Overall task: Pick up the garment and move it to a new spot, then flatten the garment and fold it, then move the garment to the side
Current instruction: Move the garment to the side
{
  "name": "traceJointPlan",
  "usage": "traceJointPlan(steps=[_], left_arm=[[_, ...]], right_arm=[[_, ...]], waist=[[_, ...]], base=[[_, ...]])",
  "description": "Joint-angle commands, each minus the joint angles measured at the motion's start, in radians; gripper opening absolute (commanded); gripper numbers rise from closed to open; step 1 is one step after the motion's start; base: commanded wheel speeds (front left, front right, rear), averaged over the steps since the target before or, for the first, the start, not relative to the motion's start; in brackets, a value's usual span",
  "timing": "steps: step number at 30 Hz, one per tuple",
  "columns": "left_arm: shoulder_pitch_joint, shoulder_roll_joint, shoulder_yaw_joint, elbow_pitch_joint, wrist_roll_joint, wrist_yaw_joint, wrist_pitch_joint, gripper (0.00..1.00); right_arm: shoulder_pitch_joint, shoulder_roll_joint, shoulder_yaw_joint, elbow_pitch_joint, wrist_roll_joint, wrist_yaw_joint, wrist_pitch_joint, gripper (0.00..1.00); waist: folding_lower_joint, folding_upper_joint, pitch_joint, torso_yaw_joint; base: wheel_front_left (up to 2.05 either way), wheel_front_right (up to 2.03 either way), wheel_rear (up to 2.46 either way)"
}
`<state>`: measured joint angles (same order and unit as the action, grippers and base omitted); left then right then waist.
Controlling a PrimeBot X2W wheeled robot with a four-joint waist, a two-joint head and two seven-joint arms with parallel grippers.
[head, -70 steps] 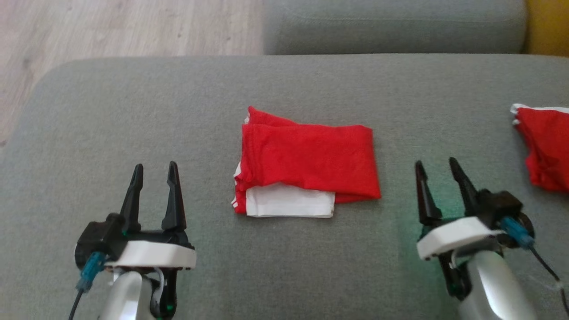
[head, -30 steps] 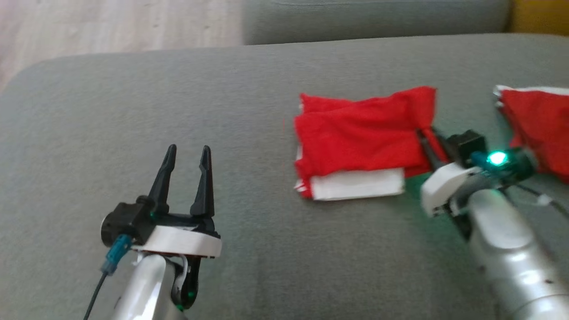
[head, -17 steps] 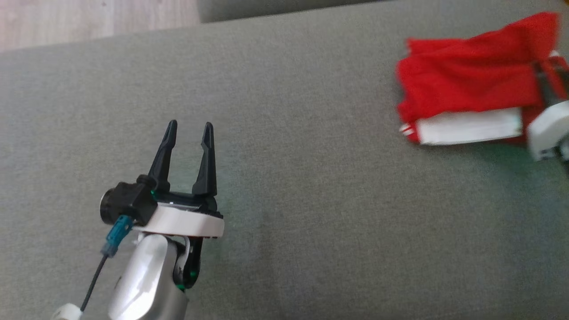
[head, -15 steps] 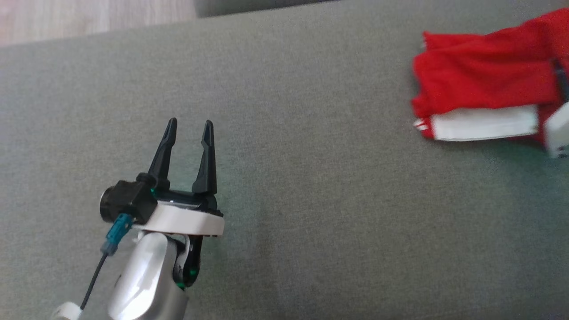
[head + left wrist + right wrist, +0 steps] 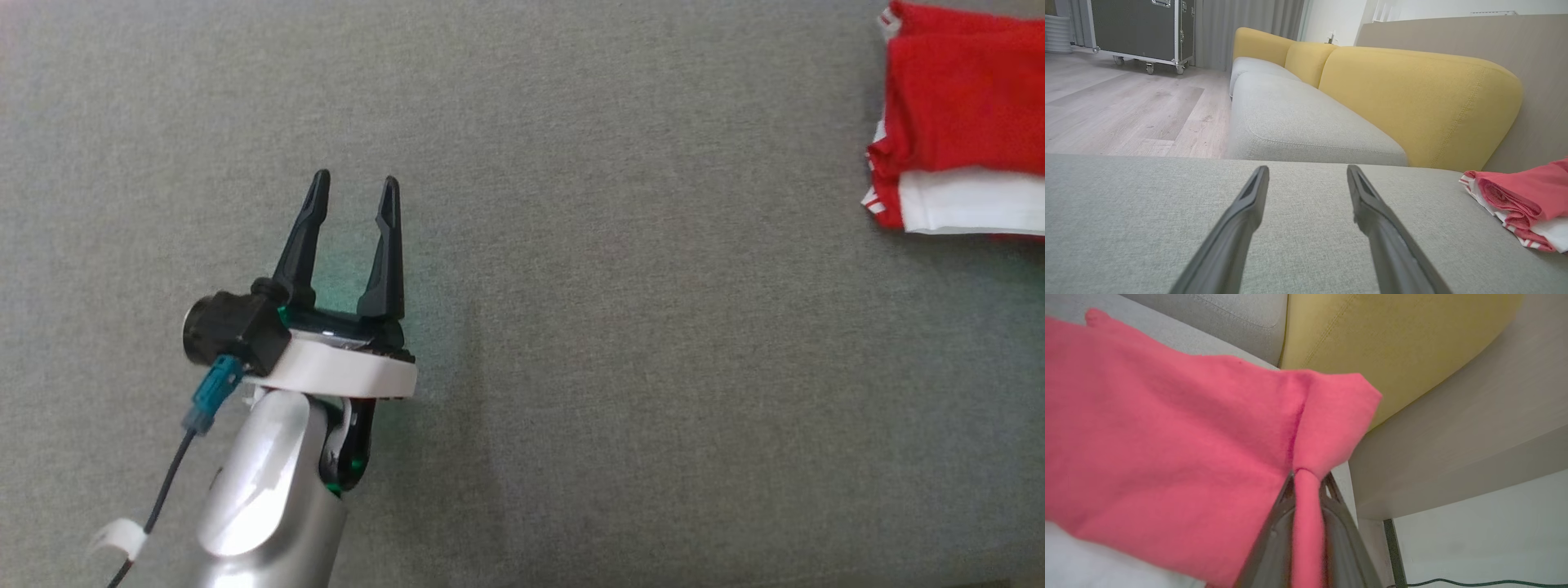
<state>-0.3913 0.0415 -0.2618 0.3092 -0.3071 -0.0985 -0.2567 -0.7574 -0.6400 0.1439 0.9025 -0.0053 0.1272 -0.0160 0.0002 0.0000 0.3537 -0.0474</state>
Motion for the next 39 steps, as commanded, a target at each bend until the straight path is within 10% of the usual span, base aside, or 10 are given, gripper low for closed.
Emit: traceJointPlan(steps=[1, 16, 32, 39], left_arm=[[-0.028, 0.009, 0.023, -0.029, 0.006, -0.006, -0.005, 1.0], [0.031, 0.009, 0.096, -0.015, -0.004, -0.006, -0.005, 1.0], [0.18, 0.009, 0.215, -0.046, 0.025, -0.004, -0.005, 1.0], [0.228, 0.009, 0.207, -0.048, 0.011, -0.002, -0.005, 1.0]], right_arm=[[-0.009, -0.032, -0.009, -0.018, -0.015, 0.003, -0.006, 1.0], [0.007, 0.177, -0.113, -0.137, -0.076, 0.003, -0.076, 1.0], [0.195, 0.544, -0.153, -0.346, 0.126, 0.003, -0.163, 1.0], [0.345, 0.589, -0.152, -0.373, 0.167, 0.003, -0.213, 1.0]], waist=[[-0.0002, 0.0, 0.007, 0.005], [-0.0002, 0.0, -0.161, 0.005], [-0.0002, 0.0, -0.347, 0.043], [-0.0002, 0.0, -0.364, 0.07]], base=[[0.0, 0.0, 0.0], [0.0, 0.0, 0.0], [0.0, 0.0, 0.0], [0.0, 0.0, 0.0]])
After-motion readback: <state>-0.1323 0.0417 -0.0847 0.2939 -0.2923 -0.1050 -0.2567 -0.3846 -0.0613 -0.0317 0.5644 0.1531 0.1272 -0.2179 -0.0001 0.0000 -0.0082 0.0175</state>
